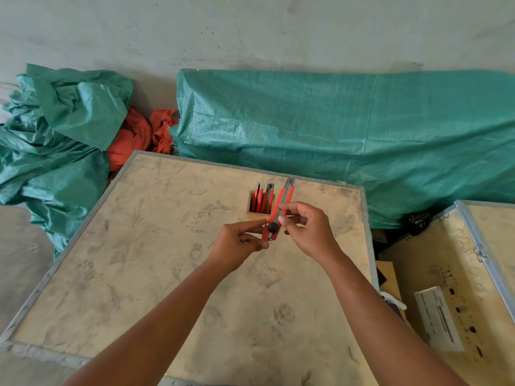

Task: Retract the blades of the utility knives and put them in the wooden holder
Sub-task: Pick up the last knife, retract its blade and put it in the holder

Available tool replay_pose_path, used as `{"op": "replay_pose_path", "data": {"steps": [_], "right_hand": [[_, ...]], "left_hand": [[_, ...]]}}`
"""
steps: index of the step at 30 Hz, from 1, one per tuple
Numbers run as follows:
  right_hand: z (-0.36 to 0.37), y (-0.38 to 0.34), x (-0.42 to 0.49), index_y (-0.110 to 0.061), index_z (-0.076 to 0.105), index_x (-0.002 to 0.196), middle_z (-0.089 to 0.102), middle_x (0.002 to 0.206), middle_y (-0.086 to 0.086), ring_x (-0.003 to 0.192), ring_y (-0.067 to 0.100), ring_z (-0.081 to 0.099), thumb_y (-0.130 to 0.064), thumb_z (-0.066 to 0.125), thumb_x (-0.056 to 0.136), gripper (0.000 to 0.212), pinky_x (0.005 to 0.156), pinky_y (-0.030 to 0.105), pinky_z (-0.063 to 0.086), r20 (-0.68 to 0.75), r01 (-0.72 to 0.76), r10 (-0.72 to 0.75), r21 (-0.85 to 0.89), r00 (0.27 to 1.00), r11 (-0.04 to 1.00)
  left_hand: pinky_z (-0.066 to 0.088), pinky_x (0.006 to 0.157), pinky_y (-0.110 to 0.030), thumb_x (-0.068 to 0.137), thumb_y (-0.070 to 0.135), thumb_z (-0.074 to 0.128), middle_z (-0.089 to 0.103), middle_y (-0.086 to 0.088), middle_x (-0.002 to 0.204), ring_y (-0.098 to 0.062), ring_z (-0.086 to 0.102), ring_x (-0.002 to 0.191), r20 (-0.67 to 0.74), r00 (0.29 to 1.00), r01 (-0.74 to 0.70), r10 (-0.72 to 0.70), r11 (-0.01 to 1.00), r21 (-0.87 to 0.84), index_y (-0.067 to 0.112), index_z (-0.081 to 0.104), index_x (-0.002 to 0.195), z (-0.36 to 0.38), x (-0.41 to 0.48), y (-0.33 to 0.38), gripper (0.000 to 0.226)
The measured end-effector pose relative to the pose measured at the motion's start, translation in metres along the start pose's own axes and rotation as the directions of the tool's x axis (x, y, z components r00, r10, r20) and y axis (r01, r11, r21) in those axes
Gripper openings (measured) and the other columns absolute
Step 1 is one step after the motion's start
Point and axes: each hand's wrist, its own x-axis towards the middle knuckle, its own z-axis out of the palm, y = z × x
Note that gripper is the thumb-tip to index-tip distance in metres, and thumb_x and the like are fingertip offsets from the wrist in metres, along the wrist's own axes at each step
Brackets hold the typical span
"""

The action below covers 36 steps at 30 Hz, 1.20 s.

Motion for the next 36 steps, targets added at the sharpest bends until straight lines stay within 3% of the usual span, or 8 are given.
{"op": "replay_pose_path", "data": {"steps": [9, 12, 16, 21, 25, 31, 34, 36], "right_hand": [[0.006, 0.014, 0.077, -0.026, 0.075, 0.115, 0.073, 0.117, 0.001, 0.092, 0.013, 0.074, -0.008, 0.08, 0.084, 0.036, 0.084, 0.034, 0.064, -0.112, -0.025, 0.023, -0.018, 0.994, 1.0], [0.016, 0.025, 0.093, -0.019, 0.076, 0.115, 0.075, 0.117, 0.002, 0.078, 0.0, 0.07, -0.003, 0.079, 0.084, 0.034, 0.08, 0.025, 0.062, -0.163, -0.001, -0.012, -0.078, 0.987, 0.997], [0.036, 0.046, 0.103, -0.017, 0.077, 0.114, 0.077, 0.116, 0.001, 0.087, 0.01, 0.076, -0.002, 0.078, 0.084, 0.034, 0.084, 0.03, 0.063, -0.178, -0.012, -0.012, -0.133, 0.984, 0.991], [0.057, 0.067, 0.101, -0.013, 0.077, 0.115, 0.077, 0.114, 0.007, 0.095, 0.022, 0.075, 0.002, 0.076, 0.083, 0.035, 0.087, 0.037, 0.062, -0.124, 0.029, -0.058, -0.218, 0.991, 0.975], [0.066, 0.075, 0.096, -0.009, 0.074, 0.121, 0.077, 0.115, 0.01, 0.101, 0.024, 0.072, 0.005, 0.075, 0.083, 0.041, 0.092, 0.035, 0.06, -0.112, 0.076, -0.111, -0.277, 0.987, 0.958], [0.066, 0.079, 0.094, -0.007, 0.073, 0.123, 0.076, 0.116, 0.012, 0.099, 0.026, 0.073, 0.006, 0.074, 0.083, 0.042, 0.092, 0.037, 0.06, -0.117, 0.061, -0.093, -0.252, 0.989, 0.966], [0.061, 0.071, 0.092, -0.008, 0.073, 0.123, 0.075, 0.116, 0.011, 0.098, 0.024, 0.073, 0.004, 0.074, 0.084, 0.042, 0.09, 0.04, 0.061, -0.118, 0.036, -0.065, -0.235, 0.991, 0.971], [0.057, 0.064, 0.088, -0.009, 0.073, 0.123, 0.075, 0.117, 0.01, 0.098, 0.024, 0.073, 0.002, 0.074, 0.084, 0.04, 0.089, 0.041, 0.062, -0.127, 0.044, -0.074, -0.22, 0.989, 0.974]], "left_hand": [[0.056, 0.09, -0.031, 0.075, 0.007, 0.083, 0.074, 0.01, 0.096, -0.012, 0.072, 0.091, -0.065, 0.998, -0.003, 0.015, 0.985, 0.175, 0.02, 0.069, 0.122, -0.003, 0.081, 0.004, 0.05], [0.048, 0.102, -0.035, 0.073, 0.016, 0.086, 0.067, 0.006, 0.125, -0.012, 0.059, 0.119, -0.11, 0.994, 0.019, 0.013, 0.959, 0.282, 0.024, 0.065, 0.128, -0.008, 0.104, -0.01, 0.059], [0.037, 0.114, -0.037, 0.071, 0.022, 0.088, 0.046, 0.0, 0.15, -0.019, 0.042, 0.138, -0.122, 0.99, 0.108, -0.067, 0.922, 0.371, 0.017, 0.043, 0.145, -0.008, 0.121, -0.024, 0.087], [0.045, 0.087, -0.022, 0.074, 0.006, 0.082, 0.068, 0.004, 0.118, -0.016, 0.061, 0.117, -0.082, 0.989, 0.145, -0.126, 0.943, 0.301, 0.021, 0.059, 0.131, -0.004, 0.131, -0.036, 0.063], [0.046, 0.078, -0.014, 0.072, 0.004, 0.082, 0.071, 0.008, 0.106, -0.008, 0.063, 0.103, -0.077, 0.991, 0.126, -0.109, 0.953, 0.276, 0.024, 0.064, 0.124, -0.005, 0.134, -0.041, 0.059], [0.044, 0.084, -0.019, 0.077, 0.001, 0.079, 0.058, 0.015, 0.107, -0.004, 0.053, 0.101, -0.1, 0.99, 0.127, -0.104, 0.958, 0.259, 0.016, 0.056, 0.134, -0.003, 0.127, -0.034, 0.063], [0.047, 0.079, -0.013, 0.077, 0.002, 0.078, 0.064, 0.019, 0.103, 0.002, 0.058, 0.095, -0.083, 0.994, 0.09, -0.069, 0.953, 0.289, 0.027, 0.06, 0.125, -0.002, 0.124, -0.032, 0.057], [0.049, 0.089, -0.023, 0.076, 0.005, 0.079, 0.068, 0.01, 0.116, -0.004, 0.061, 0.105, -0.087, 0.994, 0.085, -0.063, 0.954, 0.287, 0.025, 0.061, 0.125, -0.002, 0.121, -0.028, 0.056]]}}
